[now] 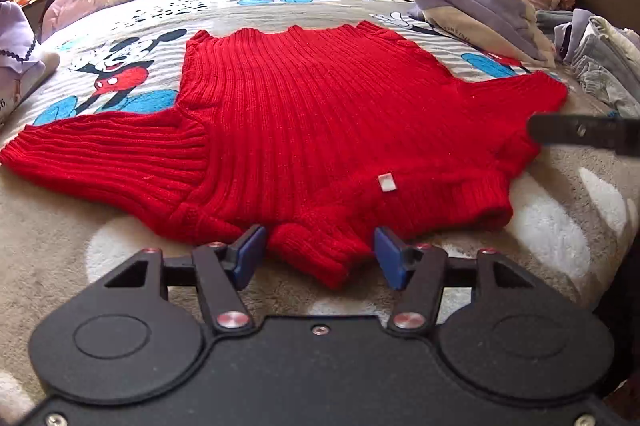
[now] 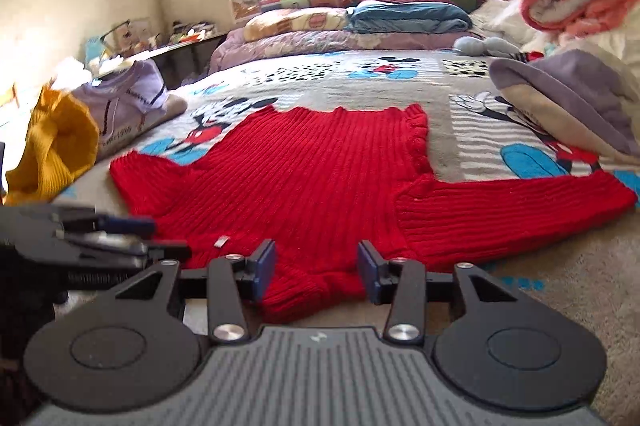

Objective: Fold clothes
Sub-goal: 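Reach the left gripper to a red sleeve cuff and close on it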

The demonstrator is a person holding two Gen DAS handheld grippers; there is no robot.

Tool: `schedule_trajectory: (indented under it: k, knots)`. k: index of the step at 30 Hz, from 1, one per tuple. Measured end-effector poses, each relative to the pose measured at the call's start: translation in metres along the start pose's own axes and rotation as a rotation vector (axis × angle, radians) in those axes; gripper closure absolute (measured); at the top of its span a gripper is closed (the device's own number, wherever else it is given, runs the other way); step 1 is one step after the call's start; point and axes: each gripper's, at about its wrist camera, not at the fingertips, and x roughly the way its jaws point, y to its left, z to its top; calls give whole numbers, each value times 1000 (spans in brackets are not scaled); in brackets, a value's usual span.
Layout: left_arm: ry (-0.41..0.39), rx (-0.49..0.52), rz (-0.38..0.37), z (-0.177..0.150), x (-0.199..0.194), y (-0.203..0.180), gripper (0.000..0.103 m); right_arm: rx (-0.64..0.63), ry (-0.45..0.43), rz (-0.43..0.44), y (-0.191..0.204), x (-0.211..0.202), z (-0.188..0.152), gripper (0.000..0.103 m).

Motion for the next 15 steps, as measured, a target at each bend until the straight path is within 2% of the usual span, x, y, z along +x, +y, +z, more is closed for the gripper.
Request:
schedule_trajectory:
  k: [2, 6, 9, 11, 13, 15]
  knots:
    - [-46, 29, 5, 6, -7, -6, 43, 157, -24, -13, -28, -6, 7, 49]
    - [-127, 84, -15, 14, -16, -26, 41, 511, -70, -37, -105, -9, 10, 48]
    - [-120, 157, -46, 17, -8, -52, 40, 714, -102, -70, -154, -10, 4, 45]
    - [-107, 214, -63, 20, 2, -74, 40, 863, -126, -45, -184, -9, -5, 45]
    - [-97, 272, -84, 23, 10, -94, 39, 963, -141, 7, -204, -6, -10, 45]
    - [-82, 342, -101, 26, 22, -117, 39, 961, -147, 30, -213, -1, -6, 45]
